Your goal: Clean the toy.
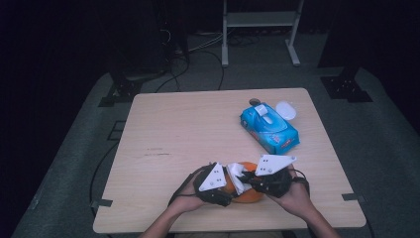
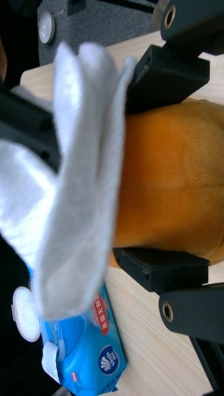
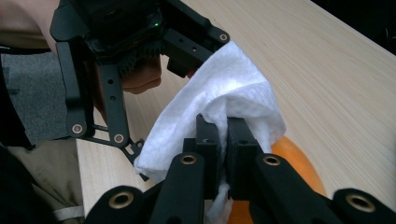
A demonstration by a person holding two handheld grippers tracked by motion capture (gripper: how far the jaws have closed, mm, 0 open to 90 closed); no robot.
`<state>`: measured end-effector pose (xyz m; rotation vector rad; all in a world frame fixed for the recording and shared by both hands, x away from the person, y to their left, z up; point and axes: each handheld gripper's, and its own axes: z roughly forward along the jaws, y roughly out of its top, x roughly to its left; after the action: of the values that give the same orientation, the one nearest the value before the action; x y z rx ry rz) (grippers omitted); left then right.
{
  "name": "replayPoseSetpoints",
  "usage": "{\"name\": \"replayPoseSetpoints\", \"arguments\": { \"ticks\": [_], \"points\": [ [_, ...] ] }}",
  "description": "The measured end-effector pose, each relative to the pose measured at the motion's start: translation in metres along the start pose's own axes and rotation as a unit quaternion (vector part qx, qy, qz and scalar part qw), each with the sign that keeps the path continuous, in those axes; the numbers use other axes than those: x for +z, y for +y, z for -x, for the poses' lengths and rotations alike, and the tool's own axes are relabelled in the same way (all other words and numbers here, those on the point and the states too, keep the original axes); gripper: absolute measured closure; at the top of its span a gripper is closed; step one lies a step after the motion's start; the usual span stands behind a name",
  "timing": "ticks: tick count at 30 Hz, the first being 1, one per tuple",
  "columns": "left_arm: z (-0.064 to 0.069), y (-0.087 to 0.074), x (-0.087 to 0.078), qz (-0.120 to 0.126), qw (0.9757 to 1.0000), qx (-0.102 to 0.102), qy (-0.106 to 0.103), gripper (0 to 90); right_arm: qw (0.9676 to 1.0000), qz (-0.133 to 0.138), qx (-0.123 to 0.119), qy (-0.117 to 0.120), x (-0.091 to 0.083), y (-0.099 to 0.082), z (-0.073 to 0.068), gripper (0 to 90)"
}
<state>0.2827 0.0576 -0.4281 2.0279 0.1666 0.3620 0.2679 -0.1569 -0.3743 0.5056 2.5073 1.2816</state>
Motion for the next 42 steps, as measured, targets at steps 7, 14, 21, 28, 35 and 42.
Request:
{"name": "replayPoseSetpoints", "arguments": {
  "ticks": [7,14,21,28,35,42],
  "points": [
    [-0.009,-0.002,-0.001,0.011,0.9987,-0.050,-0.004,16.4,0.9993,-0.013,0.028,-0.020,-0.009,-0.014,0.020,85.0],
    [-0.017,-0.008,0.000,0.016,0.9949,-0.098,-0.018,24.4,0.9988,-0.016,0.040,-0.025,-0.008,-0.019,0.026,85.0],
    [-0.006,0.000,-0.001,0.008,0.9991,-0.039,-0.012,32.5,0.9997,-0.011,0.018,-0.015,-0.007,-0.005,0.012,85.0],
    [0.001,0.002,-0.001,-0.007,0.9999,0.000,-0.007,32.8,0.9999,-0.013,-0.004,0.010,0.002,0.003,-0.001,85.0],
    [-0.006,-0.007,-0.003,-0.008,0.9996,-0.023,-0.013,32.8,0.9992,-0.016,0.030,-0.022,-0.016,-0.014,0.023,85.0],
    [-0.013,-0.005,-0.004,-0.004,0.9980,-0.058,-0.023,14.3,0.9985,-0.017,0.050,-0.016,-0.014,-0.022,0.026,85.0]
  ]
}}
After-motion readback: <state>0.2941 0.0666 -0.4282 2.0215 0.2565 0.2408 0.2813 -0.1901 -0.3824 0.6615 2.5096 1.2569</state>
